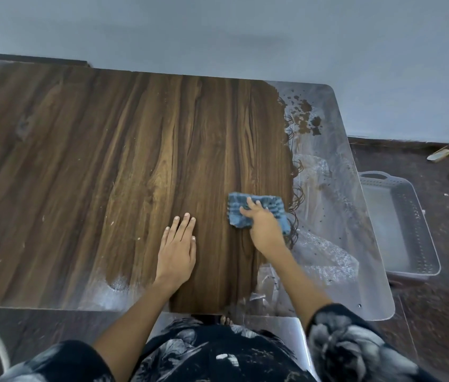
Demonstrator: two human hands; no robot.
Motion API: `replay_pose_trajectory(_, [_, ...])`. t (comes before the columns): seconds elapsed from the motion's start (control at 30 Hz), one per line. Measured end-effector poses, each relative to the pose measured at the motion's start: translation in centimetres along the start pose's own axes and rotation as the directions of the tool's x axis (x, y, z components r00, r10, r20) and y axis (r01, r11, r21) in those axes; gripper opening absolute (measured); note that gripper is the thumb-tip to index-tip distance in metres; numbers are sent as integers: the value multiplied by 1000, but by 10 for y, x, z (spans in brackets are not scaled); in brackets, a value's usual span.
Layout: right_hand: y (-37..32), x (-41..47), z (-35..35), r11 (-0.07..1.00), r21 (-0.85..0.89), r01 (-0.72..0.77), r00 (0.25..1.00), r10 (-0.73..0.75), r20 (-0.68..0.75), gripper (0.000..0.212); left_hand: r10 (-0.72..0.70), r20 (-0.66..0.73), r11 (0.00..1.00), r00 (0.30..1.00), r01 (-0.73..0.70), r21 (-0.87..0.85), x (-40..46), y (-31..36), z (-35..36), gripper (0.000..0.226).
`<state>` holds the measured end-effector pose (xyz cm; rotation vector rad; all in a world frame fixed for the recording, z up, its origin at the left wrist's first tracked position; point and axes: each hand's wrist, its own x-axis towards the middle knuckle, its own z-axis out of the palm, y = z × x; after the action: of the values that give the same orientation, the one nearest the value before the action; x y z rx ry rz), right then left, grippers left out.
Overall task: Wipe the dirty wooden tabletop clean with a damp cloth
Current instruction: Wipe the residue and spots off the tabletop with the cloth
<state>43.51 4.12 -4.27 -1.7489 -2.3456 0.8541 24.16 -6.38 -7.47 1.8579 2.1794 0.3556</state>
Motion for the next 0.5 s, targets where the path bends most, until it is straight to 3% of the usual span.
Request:
replay_pose_trajectory(0.07, [-17,-11,15,1000,3,17,1000,-17,3,72,-18,10,1000,1000,18,4,-9,3,2,59])
replay_pose_trajectory(0.2, [-12,-77,36,946,73,315,926,-324,193,67,-47,17,999,999,47,-2,-24,5,4,56])
replay_pose_trajectory(0.27, [9,-103,30,922,73,381,897,-387,213,68,-53,13,999,999,53,-7,-30,5,4,54])
replay_pose_trajectory(0.33, [27,-114,12,938,34,346,927,-347,144,73,-53,10,999,999,53,-9,-37,6,3,57])
replay_pose_trajectory(0.5, [15,-76,3,996,-17,91,996,-91,1,77,-70,16,997,997,71,-23,-52,8,4,52])
